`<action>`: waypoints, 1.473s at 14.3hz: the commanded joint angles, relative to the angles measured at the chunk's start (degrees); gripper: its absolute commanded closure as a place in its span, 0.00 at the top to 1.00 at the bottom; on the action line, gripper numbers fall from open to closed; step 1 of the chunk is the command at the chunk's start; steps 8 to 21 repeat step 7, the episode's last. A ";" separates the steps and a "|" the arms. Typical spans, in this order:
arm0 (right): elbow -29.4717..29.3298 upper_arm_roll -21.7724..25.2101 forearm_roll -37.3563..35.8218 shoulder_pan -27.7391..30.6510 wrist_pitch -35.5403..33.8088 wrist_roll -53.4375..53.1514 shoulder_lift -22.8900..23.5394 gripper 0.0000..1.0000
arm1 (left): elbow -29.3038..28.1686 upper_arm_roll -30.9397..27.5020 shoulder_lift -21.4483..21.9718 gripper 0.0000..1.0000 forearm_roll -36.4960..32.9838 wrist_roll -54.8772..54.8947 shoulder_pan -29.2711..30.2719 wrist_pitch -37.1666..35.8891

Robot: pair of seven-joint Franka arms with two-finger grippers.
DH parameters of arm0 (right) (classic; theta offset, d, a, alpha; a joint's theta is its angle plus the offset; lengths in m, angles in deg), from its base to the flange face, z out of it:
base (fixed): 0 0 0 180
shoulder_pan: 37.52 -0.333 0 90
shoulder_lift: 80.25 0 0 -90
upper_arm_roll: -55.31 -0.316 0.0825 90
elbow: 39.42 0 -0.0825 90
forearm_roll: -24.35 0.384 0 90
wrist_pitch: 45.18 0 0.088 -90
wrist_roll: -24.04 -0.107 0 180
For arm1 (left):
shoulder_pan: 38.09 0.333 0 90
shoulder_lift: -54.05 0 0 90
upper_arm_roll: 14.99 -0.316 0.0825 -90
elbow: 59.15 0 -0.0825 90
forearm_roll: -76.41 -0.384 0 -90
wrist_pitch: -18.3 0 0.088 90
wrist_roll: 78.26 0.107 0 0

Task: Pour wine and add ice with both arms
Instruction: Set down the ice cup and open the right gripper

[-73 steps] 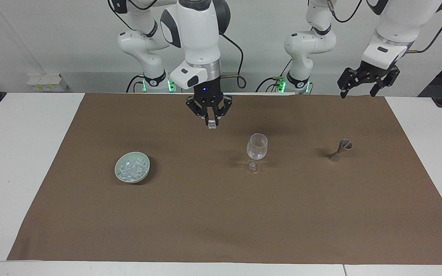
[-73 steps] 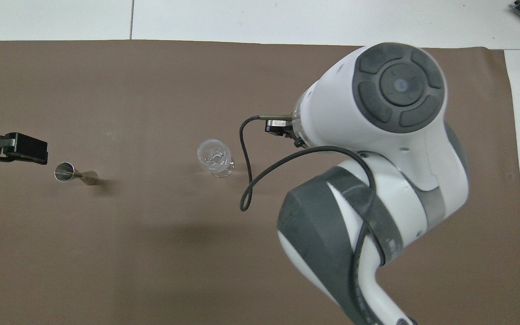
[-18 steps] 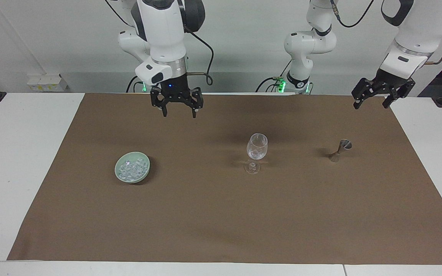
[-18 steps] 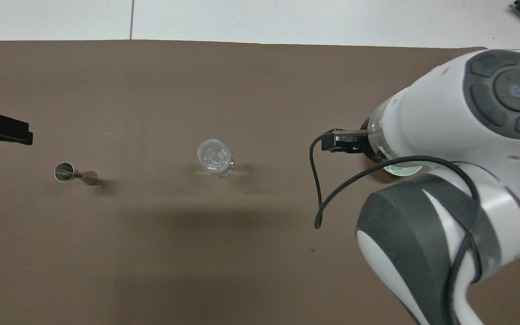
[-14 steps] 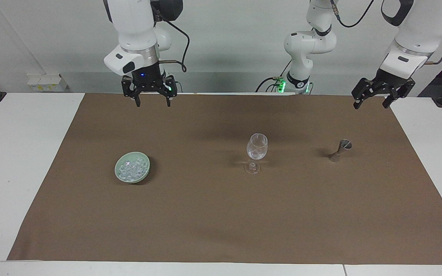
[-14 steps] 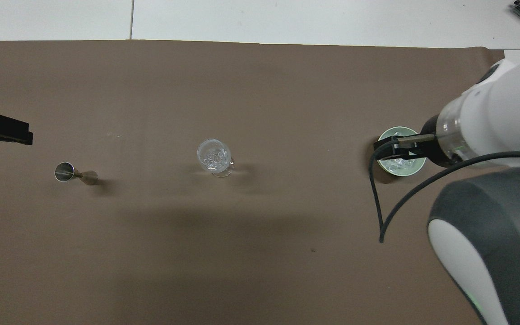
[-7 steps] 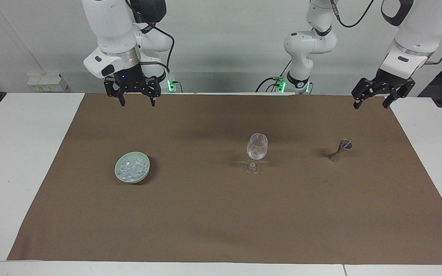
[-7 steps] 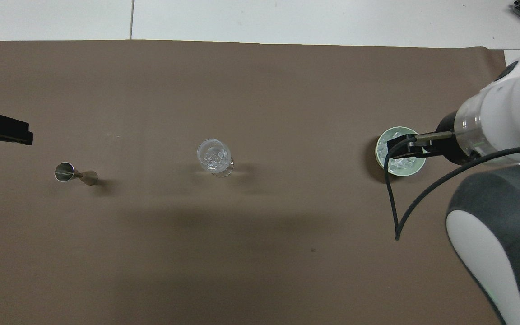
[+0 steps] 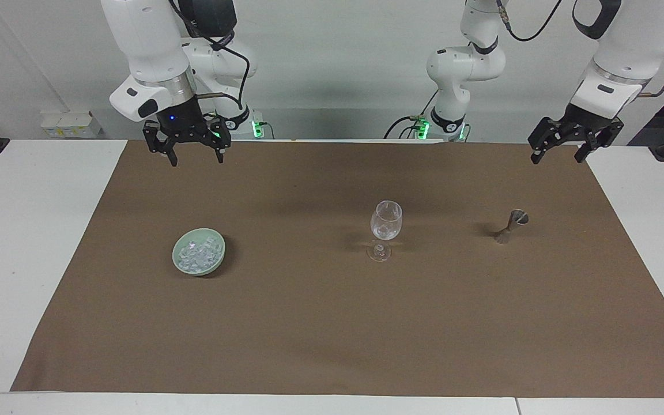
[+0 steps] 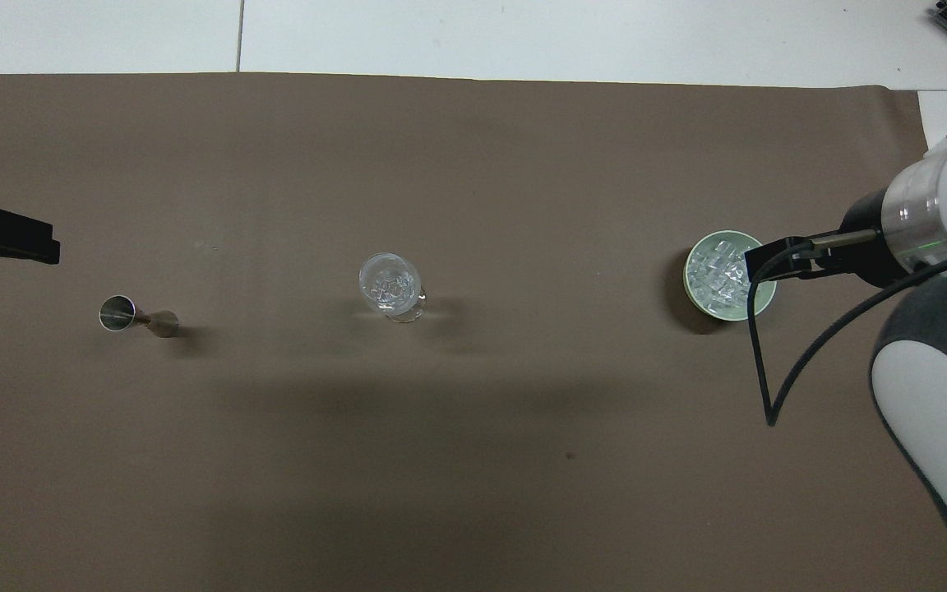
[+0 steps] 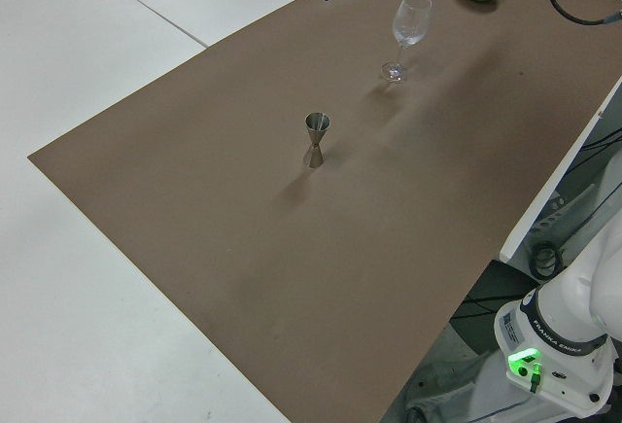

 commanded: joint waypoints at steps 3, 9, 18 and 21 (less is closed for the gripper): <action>0.67 -0.45 1.35 1.37 0.40 1.57 -0.47 1.00 | 0.51 0.19 -0.11 1.00 0.07 0.58 0.37 -0.62; 0.23 -0.45 1.35 1.28 0.48 1.40 -0.38 1.00 | 0.51 0.19 -0.11 1.00 -0.01 0.58 0.37 -0.62; 0.23 -0.45 1.35 1.28 0.48 1.40 -0.38 1.00 | 0.51 0.19 -0.11 1.00 -0.01 0.58 0.37 -0.62; 0.23 -0.45 1.35 1.28 0.48 1.40 -0.38 1.00 | 0.51 0.19 -0.11 1.00 -0.01 0.58 0.37 -0.62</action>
